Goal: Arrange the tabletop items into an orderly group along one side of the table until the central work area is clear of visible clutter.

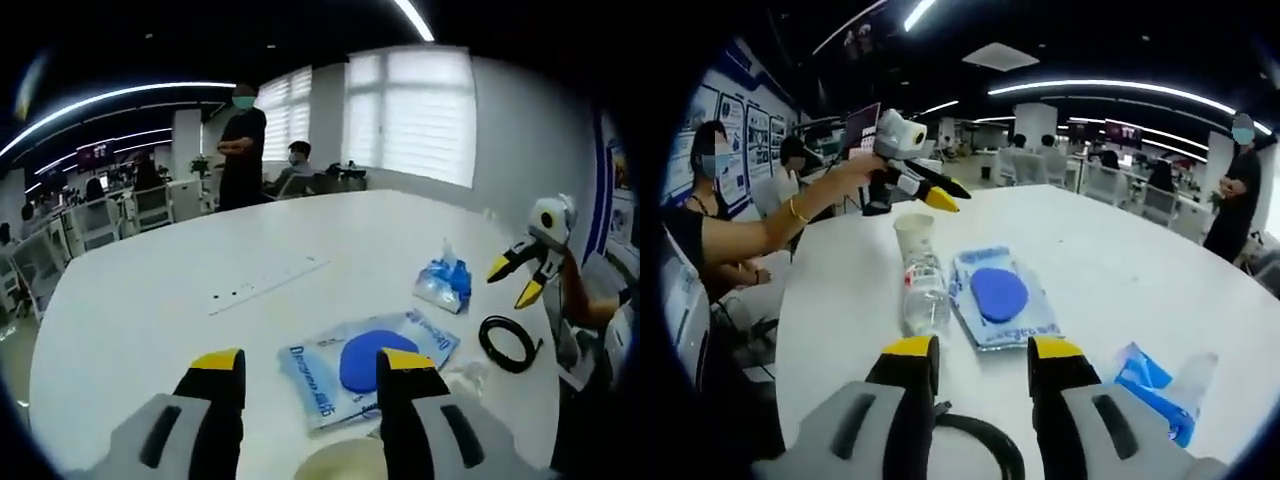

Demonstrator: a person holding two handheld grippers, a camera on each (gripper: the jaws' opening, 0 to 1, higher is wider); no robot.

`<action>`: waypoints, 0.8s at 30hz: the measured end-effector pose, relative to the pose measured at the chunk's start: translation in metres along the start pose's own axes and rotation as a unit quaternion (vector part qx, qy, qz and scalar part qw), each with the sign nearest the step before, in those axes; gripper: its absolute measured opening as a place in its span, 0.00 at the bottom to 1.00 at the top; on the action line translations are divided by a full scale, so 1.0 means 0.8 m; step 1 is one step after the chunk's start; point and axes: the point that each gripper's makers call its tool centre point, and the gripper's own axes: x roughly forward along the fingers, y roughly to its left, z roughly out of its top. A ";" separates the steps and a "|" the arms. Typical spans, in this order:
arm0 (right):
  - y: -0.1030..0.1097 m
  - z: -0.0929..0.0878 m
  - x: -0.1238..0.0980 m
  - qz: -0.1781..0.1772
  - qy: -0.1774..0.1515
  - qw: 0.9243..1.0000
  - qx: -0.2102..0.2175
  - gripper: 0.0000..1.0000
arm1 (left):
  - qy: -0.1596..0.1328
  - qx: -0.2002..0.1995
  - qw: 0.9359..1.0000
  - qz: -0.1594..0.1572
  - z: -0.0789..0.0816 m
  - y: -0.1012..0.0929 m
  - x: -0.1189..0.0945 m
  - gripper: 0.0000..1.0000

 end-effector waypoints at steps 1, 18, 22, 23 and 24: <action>0.000 0.000 0.005 0.004 -0.008 1.000 0.009 0.34 | 0.004 0.001 1.000 -0.001 0.000 -0.001 0.005 0.51; -0.016 -0.019 0.035 -0.014 -0.032 0.997 0.073 0.34 | 0.036 -0.009 0.999 -0.004 -0.013 0.014 0.038 0.41; -0.014 -0.024 0.050 -0.008 -0.027 0.996 0.085 0.33 | 0.046 -0.009 0.999 -0.009 -0.019 0.017 0.045 0.41; -0.014 -0.025 0.053 -0.008 -0.025 0.996 0.087 0.33 | 0.049 -0.010 0.999 -0.010 -0.020 0.017 0.047 0.41; -0.014 -0.025 0.055 -0.007 -0.024 0.996 0.087 0.33 | 0.051 -0.011 0.999 -0.012 -0.021 0.018 0.048 0.41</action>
